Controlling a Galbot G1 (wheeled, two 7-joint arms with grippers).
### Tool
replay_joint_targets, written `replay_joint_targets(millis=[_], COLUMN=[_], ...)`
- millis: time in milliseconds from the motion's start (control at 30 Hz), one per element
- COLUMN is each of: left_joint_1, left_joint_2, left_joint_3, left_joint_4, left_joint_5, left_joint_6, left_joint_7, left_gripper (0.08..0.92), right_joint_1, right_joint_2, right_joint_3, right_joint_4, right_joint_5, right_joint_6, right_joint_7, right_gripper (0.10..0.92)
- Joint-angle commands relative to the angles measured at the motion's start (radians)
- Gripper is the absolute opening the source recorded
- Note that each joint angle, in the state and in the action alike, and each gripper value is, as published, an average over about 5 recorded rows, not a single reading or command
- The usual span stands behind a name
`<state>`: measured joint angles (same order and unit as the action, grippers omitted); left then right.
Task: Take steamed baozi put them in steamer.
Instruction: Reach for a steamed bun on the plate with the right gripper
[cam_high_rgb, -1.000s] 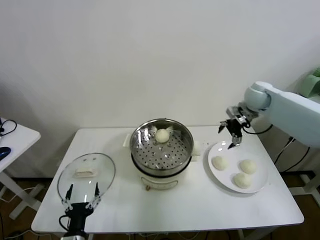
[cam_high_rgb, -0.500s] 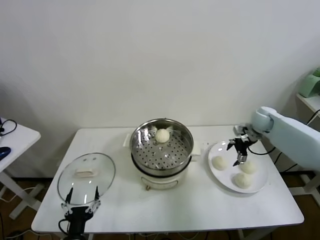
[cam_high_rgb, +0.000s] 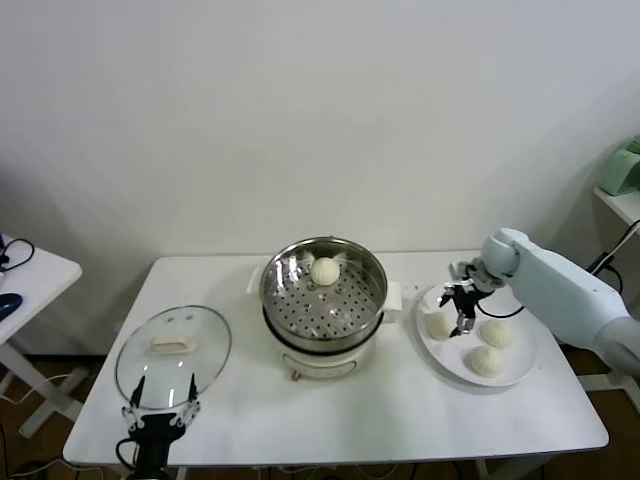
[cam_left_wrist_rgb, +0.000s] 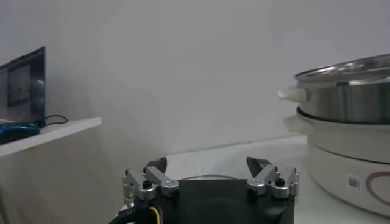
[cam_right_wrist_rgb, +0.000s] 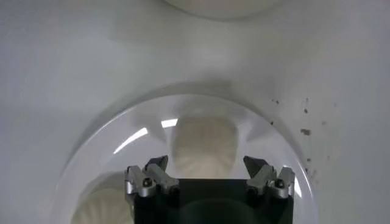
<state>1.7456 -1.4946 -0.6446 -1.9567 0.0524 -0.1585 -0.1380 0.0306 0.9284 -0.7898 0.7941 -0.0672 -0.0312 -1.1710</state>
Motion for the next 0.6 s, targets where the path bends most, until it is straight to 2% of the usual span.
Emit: replay_joint_targets(millis=[33, 333, 600], left_joint_1=[-0.004, -0.008, -0.008], left_joint_2=[-0.002, -0.001, -0.003], left_joint_3=[0.001, 0.0, 0.0], left_joint_4=[0.005, 0.009, 0.01], left_joint_5=[0.001, 0.001, 0.001], left_joint_6=[0.006, 0.015, 0.018], left_joint_7=[-0.001, -0.011, -0.016], left_gripper=[0.823, 0.823, 0.823], right_joint_1=[-0.031, -0.035, -0.036], right_joint_2=[0.042, 0.046, 0.051], right_joint_3=[0.047, 0.054, 0.066], right_joint_4=[-0.056, -0.058, -0.066], right_joint_5=[-0.045, -0.044, -0.044], right_joint_6=[0.015, 0.013, 0.012], right_joint_7=[-0.006, -0.015, -0.014], right_gripper=[0.823, 0.823, 0.722])
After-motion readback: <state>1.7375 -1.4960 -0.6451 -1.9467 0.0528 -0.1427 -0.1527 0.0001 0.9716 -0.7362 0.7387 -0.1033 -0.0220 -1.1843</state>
